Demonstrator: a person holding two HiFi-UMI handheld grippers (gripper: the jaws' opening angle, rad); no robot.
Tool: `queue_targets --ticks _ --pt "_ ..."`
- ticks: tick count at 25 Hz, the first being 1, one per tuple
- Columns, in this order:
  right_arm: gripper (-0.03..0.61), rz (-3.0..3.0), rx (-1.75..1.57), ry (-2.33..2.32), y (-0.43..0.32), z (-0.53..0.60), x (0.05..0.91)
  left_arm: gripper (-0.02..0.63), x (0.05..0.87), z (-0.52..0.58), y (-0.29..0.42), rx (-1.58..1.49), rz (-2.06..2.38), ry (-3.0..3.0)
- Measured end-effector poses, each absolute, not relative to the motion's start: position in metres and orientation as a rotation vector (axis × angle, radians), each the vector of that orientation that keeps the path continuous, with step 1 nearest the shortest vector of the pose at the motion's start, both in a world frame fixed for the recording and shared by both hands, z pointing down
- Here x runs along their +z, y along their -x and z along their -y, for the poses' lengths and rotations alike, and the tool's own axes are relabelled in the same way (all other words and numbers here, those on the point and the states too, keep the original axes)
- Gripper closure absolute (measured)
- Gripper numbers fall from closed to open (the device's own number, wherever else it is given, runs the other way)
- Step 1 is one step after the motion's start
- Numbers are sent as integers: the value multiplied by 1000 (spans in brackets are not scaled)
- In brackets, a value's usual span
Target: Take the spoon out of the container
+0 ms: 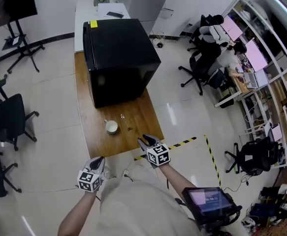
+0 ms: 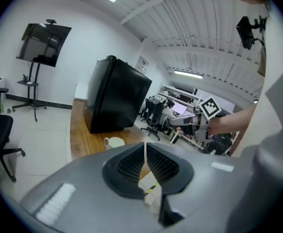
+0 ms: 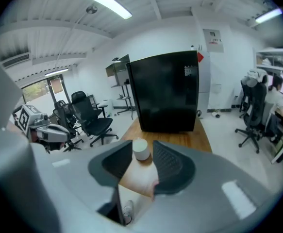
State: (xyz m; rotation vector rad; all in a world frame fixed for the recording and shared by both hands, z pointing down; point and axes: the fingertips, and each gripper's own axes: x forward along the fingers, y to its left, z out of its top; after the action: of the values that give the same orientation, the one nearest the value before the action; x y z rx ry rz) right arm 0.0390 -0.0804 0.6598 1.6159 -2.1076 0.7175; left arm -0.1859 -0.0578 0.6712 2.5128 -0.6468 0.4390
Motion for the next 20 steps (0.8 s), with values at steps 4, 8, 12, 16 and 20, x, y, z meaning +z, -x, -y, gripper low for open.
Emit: queue_targets --ticks 4,8,12,16,20 --pt "445 2178 651 -1545 -39 65 646 594 666 30 166 571 531 -2593" --pt "445 2234 458 -1462 -49 34 620 594 659 -2 146 635 510 -2602" --pt "448 2257 340 -1550 -79 1 597 594 655 -37 114 670 540 -2627" --pt "446 2211 384 -1618 -125 -36 602 594 636 -73 70 634 595 -2673" --pt "446 2243 408 -1590 -160 -84 614 593 619 -118 26 611 657 -2750"
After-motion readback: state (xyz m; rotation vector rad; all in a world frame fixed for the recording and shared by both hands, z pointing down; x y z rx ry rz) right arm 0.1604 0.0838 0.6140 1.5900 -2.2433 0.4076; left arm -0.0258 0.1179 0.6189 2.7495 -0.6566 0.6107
